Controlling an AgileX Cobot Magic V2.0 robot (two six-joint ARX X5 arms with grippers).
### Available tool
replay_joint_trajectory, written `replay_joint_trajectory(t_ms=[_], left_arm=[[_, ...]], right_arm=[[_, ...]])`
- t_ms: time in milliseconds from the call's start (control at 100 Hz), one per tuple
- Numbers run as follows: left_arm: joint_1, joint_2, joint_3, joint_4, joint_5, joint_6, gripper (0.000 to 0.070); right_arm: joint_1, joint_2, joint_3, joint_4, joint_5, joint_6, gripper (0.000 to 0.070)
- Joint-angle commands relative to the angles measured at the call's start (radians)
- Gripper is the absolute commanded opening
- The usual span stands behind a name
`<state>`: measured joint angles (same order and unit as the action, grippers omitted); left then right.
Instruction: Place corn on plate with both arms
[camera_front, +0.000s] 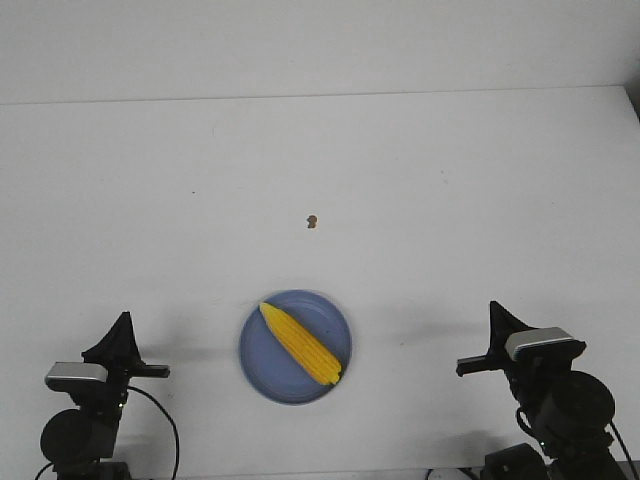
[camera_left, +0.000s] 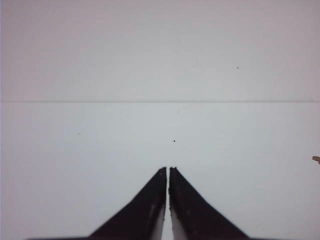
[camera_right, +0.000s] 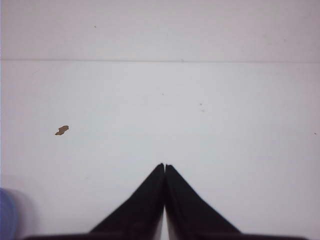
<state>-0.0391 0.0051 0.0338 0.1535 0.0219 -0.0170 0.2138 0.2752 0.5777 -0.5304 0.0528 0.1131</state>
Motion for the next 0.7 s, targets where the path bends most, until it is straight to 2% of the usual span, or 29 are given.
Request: replay_joint_trajectory(t_ms=[0, 470, 690], left_arm=[[0.002, -0.002, -0.020, 0.012, -0.004, 0.005, 0.0013], [0.002, -0.002, -0.020, 0.012, -0.004, 0.005, 0.0013], [0.002, -0.002, -0.020, 0.012, -0.004, 0.005, 0.0013]], right_arm=[[0.001, 0.000, 0.011, 0.014, 0.000, 0.014, 0.0001], [-0.003, -0.014, 0.011, 0.016, 0.002, -0.007, 0.0001], [-0.054, -0.059, -0.026, 0.053, 0.004, -0.009, 0.0001]])
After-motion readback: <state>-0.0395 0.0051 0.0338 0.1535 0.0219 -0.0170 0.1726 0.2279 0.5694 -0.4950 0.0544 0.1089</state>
